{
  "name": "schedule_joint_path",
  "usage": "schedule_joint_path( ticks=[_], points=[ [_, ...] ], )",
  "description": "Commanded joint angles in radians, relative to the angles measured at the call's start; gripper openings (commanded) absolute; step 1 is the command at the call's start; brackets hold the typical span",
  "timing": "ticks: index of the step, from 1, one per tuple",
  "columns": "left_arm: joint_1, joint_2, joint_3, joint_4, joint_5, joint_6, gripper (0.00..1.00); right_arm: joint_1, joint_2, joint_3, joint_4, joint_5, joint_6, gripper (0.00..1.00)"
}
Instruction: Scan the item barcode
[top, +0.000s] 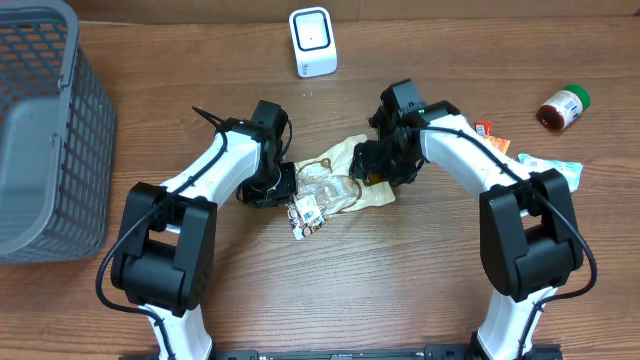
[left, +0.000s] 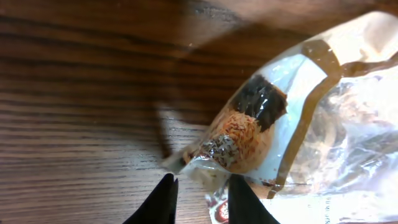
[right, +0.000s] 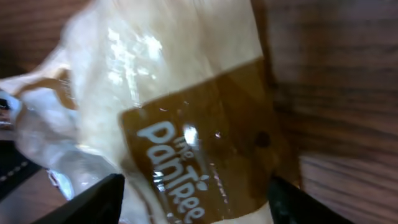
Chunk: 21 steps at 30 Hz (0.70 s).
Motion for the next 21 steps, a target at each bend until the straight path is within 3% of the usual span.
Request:
schedule_joint_path(
  ticks=[1, 6, 11, 21],
  points=[
    [-0.004, 0.028, -0.006, 0.002, 0.008, -0.017, 0.19, 0.006, 0.010, -0.032, 0.020, -0.010, -0.001, 0.77],
    [-0.003, 0.028, -0.007, 0.002, 0.008, -0.018, 0.21, 0.008, 0.010, -0.034, 0.034, -0.053, -0.001, 0.78],
    [-0.003, 0.028, -0.007, 0.002, 0.008, -0.018, 0.22, 0.007, 0.010, -0.034, 0.072, -0.143, 0.000, 0.86],
    [-0.003, 0.028, -0.006, 0.002, 0.008, -0.017, 0.22, 0.012, 0.012, -0.034, 0.083, -0.163, 0.008, 0.87]
  ],
)
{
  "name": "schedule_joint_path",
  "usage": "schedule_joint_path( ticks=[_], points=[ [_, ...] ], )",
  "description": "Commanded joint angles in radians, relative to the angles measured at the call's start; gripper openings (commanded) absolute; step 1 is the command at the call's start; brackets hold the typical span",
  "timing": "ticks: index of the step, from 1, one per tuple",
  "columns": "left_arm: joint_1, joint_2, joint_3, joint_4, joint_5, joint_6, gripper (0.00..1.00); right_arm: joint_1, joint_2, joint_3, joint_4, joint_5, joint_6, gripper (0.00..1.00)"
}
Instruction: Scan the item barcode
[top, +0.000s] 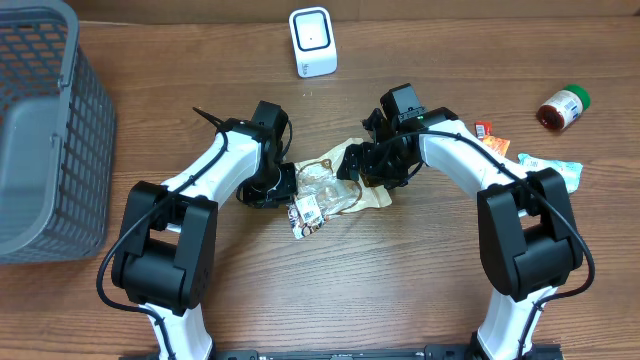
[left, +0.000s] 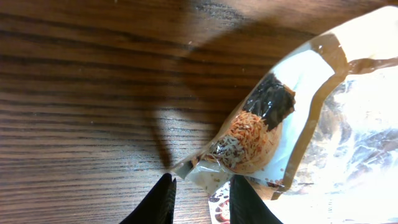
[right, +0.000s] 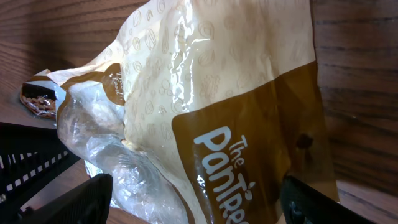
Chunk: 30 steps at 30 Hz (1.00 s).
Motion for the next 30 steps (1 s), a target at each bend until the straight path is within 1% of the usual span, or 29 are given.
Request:
schedule_joint_path(
  ticks=[1, 6, 11, 15, 17, 19, 21, 30],
  points=[
    [-0.003, 0.025, -0.006, 0.002, 0.002, -0.014, 0.22, 0.011, 0.011, -0.008, 0.011, -0.032, 0.015, 0.87],
    [-0.003, 0.025, -0.006, 0.002, 0.002, -0.014, 0.22, 0.011, 0.011, -0.051, 0.066, -0.107, 0.025, 0.87],
    [-0.003, 0.025, -0.006, 0.002, 0.002, -0.014, 0.22, 0.012, 0.011, -0.124, 0.161, -0.250, 0.025, 0.82],
    [-0.003, 0.025, -0.006, 0.003, 0.002, -0.014, 0.22, 0.011, 0.011, -0.150, 0.214, -0.364, 0.025, 0.70],
    [-0.003, 0.025, -0.006, 0.003, 0.002, -0.014, 0.23, 0.011, 0.011, -0.150, 0.232, -0.407, 0.025, 0.62],
    [-0.003, 0.025, -0.006, 0.003, 0.002, -0.014, 0.23, 0.011, 0.011, -0.150, 0.258, -0.456, 0.025, 0.57],
    [-0.003, 0.025, -0.006, 0.003, 0.002, -0.014, 0.24, 0.011, 0.011, -0.150, 0.272, -0.473, 0.026, 0.55],
    [-0.003, 0.025, -0.006, 0.004, -0.002, -0.011, 0.26, 0.011, 0.011, -0.150, 0.256, -0.476, 0.024, 0.54]
  ],
)
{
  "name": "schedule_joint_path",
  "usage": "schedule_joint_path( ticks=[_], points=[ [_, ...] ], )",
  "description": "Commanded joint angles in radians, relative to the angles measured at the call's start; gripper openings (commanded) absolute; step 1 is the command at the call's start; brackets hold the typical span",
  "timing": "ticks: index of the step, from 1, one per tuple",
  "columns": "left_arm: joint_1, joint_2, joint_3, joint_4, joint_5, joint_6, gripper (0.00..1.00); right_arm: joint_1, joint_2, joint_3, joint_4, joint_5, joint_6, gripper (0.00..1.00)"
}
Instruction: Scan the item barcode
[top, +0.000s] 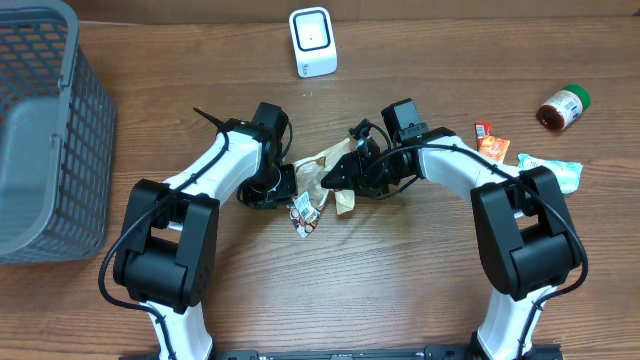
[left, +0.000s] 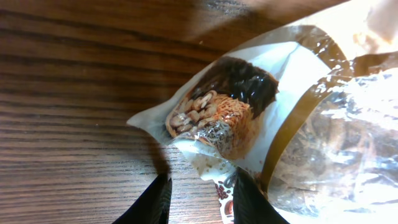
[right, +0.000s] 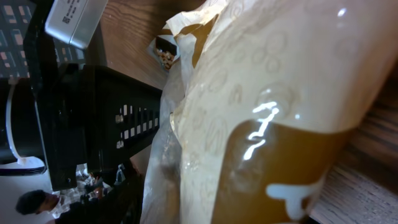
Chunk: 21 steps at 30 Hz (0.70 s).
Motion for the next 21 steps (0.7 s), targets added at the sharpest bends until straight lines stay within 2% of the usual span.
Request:
schedule_joint_path(
  ticks=[1, 5, 8, 11, 13, 15, 21],
  points=[
    [-0.003, 0.014, -0.006, 0.007, 0.008, -0.010, 0.26, 0.011, 0.007, -0.004, 0.000, -0.042, -0.004, 0.57],
    [-0.003, 0.014, -0.006, 0.008, 0.008, -0.011, 0.26, 0.010, 0.007, -0.004, 0.014, -0.030, -0.004, 0.66],
    [-0.003, 0.014, -0.006, 0.005, 0.008, -0.010, 0.26, 0.010, 0.007, -0.004, 0.040, 0.071, -0.003, 0.66],
    [-0.003, 0.014, -0.006, 0.005, 0.008, -0.010, 0.27, 0.011, 0.007, -0.004, 0.045, 0.090, -0.003, 0.60],
    [-0.003, 0.014, -0.006, 0.005, 0.008, -0.010, 0.26, 0.011, 0.007, -0.004, 0.045, 0.090, -0.003, 0.49],
    [-0.003, 0.014, -0.006, 0.005, 0.008, -0.010, 0.26, 0.011, 0.007, -0.004, 0.045, 0.090, -0.004, 0.44],
    [-0.003, 0.014, -0.006, 0.005, 0.008, -0.010, 0.26, 0.011, 0.007, -0.004, 0.036, 0.090, -0.003, 0.43]
  ],
)
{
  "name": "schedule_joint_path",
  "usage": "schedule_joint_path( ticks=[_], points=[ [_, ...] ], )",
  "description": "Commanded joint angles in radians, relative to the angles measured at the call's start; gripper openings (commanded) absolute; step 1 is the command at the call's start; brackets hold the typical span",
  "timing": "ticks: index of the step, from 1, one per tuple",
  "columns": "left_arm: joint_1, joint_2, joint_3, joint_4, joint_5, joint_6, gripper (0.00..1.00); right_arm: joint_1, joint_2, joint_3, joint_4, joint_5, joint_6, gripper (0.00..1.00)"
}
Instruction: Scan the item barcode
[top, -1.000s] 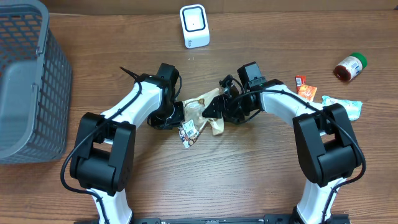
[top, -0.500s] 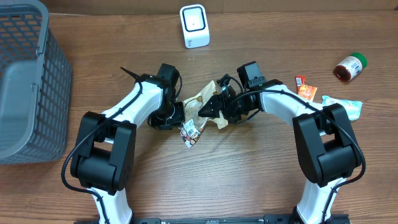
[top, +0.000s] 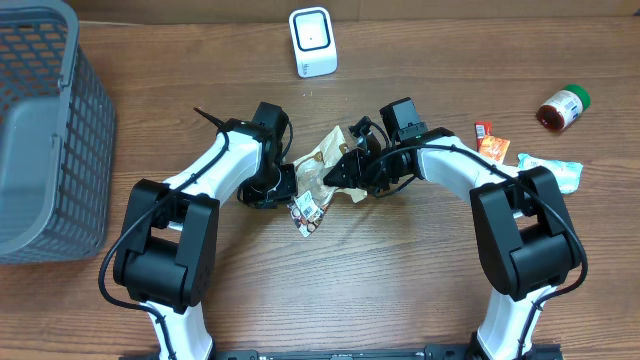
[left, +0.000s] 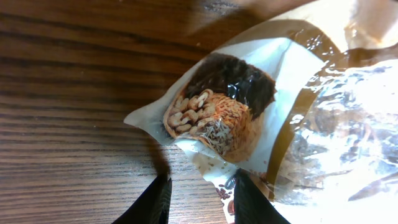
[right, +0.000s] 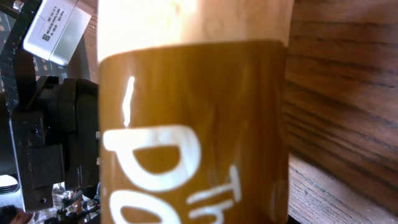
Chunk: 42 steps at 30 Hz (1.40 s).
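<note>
A cream and brown snack bag (top: 322, 160) with a clear window stands partly raised off the table between my two grippers. My right gripper (top: 352, 168) is shut on its right side. The bag's brown band (right: 193, 124) fills the right wrist view and hides those fingers. My left gripper (left: 202, 180) sits low at the bag's left end, fingers a narrow gap apart. The bag's printed corner (left: 217, 112) lies ahead of it, with its lower edge against the right finger (left: 245, 199). The white scanner (top: 313, 42) stands at the back. No barcode shows.
A grey mesh basket (top: 45, 130) fills the far left. At the right lie a green-lidded jar (top: 563, 107), an orange packet (top: 490, 142) and a pale packet (top: 550, 168). Both arms crowd the table's middle.
The bag has come further upright and closer to the right wrist camera, where its brown band now fills the view. The left gripper stays where it was.
The bag first lay flat between the arms, with the right gripper wide open over its brown end. The right gripper then moved left onto it. Later the bag was tipped up on edge, and now it stands higher still. The left gripper kept its place at the bag's corner.
</note>
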Motion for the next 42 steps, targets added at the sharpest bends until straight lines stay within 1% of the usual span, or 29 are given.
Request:
schedule_joint_path(
  ticks=[1, 2, 3, 4, 5, 6, 7, 9, 13, 15, 16, 18, 21, 23, 24, 26, 27, 30, 32, 33, 34, 35, 36, 38, 39, 40, 42],
  points=[
    [-0.003, 0.014, -0.006, 0.001, 0.006, -0.010, 0.26, 0.006, 0.007, -0.004, -0.002, 0.010, -0.005, 0.42],
    [-0.003, 0.014, -0.006, 0.001, 0.006, -0.010, 0.26, 0.005, 0.007, -0.004, -0.004, 0.009, -0.005, 0.41],
    [-0.003, 0.014, -0.006, 0.002, 0.007, -0.006, 0.26, 0.005, 0.007, -0.004, -0.006, 0.007, -0.005, 0.34],
    [-0.003, 0.014, -0.006, 0.002, 0.007, -0.005, 0.25, 0.005, 0.006, -0.004, -0.011, 0.004, -0.005, 0.30],
    [-0.003, 0.014, -0.006, 0.000, 0.008, -0.006, 0.22, 0.005, 0.006, -0.004, -0.016, -0.006, -0.005, 0.25],
    [-0.003, 0.011, -0.006, -0.005, 0.008, -0.005, 0.20, 0.004, 0.006, -0.003, -0.023, -0.024, -0.005, 0.16],
    [-0.002, 0.010, -0.006, -0.008, 0.007, -0.004, 0.18, 0.002, 0.005, -0.002, -0.028, -0.033, -0.005, 0.13],
    [0.005, -0.002, -0.006, -0.011, 0.000, -0.002, 0.16, -0.005, -0.006, 0.002, -0.023, -0.035, -0.008, 0.13],
    [0.047, -0.072, 0.002, -0.013, -0.045, 0.014, 0.16, -0.016, -0.059, 0.016, -0.016, -0.035, -0.014, 0.13],
    [0.074, -0.117, 0.011, -0.015, -0.084, 0.024, 0.16, -0.016, -0.087, 0.017, -0.017, -0.035, -0.033, 0.11],
    [0.102, -0.165, 0.021, -0.018, -0.126, 0.024, 0.17, -0.015, -0.111, 0.017, -0.020, -0.034, -0.048, 0.09],
    [0.142, -0.227, 0.033, -0.019, -0.166, 0.024, 0.17, -0.009, -0.135, 0.017, -0.026, -0.033, -0.066, 0.06],
    [0.219, -0.341, 0.045, -0.016, -0.225, 0.029, 0.18, -0.003, -0.168, 0.017, -0.040, -0.021, -0.093, 0.04],
    [0.266, -0.402, 0.045, -0.008, -0.261, 0.053, 0.25, -0.003, -0.174, 0.017, -0.043, -0.028, -0.092, 0.04],
    [0.285, -0.422, 0.045, -0.002, -0.278, 0.069, 0.30, -0.003, -0.174, 0.017, -0.045, -0.038, -0.092, 0.04],
    [0.326, -0.452, 0.045, 0.005, -0.319, 0.104, 0.56, -0.004, -0.173, 0.016, -0.048, -0.040, -0.092, 0.04],
    [0.342, -0.457, 0.045, 0.005, -0.331, 0.120, 0.62, -0.004, -0.174, 0.016, -0.047, -0.050, -0.092, 0.04],
    [0.383, -0.452, 0.044, 0.003, -0.341, 0.212, 0.74, -0.004, -0.173, 0.016, -0.047, -0.100, -0.092, 0.04],
    [0.405, -0.444, 0.044, -0.002, -0.341, 0.285, 0.76, -0.004, -0.173, 0.016, -0.046, -0.100, -0.092, 0.04],
    [0.409, -0.440, 0.044, -0.002, -0.342, 0.304, 0.79, -0.004, -0.173, 0.016, -0.046, -0.100, -0.092, 0.04],
    [0.412, -0.438, 0.044, -0.002, -0.341, 0.321, 0.82, -0.004, -0.173, 0.016, -0.046, -0.100, -0.092, 0.08],
    [0.412, -0.435, 0.044, -0.002, -0.345, 0.327, 0.89, -0.004, -0.173, 0.016, -0.046, -0.100, -0.090, 0.14],
    [0.412, -0.435, 0.044, -0.002, -0.347, 0.328, 1.00, -0.004, -0.173, 0.016, -0.046, -0.100, -0.087, 0.17],
    [0.412, -0.435, 0.044, -0.002, -0.348, 0.327, 1.00, -0.004, -0.173, 0.016, -0.046, -0.100, -0.088, 0.17],
    [0.411, -0.435, 0.044, -0.002, -0.347, 0.327, 1.00, -0.004, -0.174, 0.017, -0.045, -0.100, -0.088, 0.12],
    [0.411, -0.435, 0.044, -0.002, -0.345, 0.327, 1.00, -0.004, -0.173, 0.017, -0.042, -0.100, -0.088, 0.04],
    [0.411, -0.434, 0.044, -0.002, -0.344, 0.327, 1.00, -0.004, -0.174, 0.018, -0.037, -0.104, -0.088, 0.04]
  ],
)
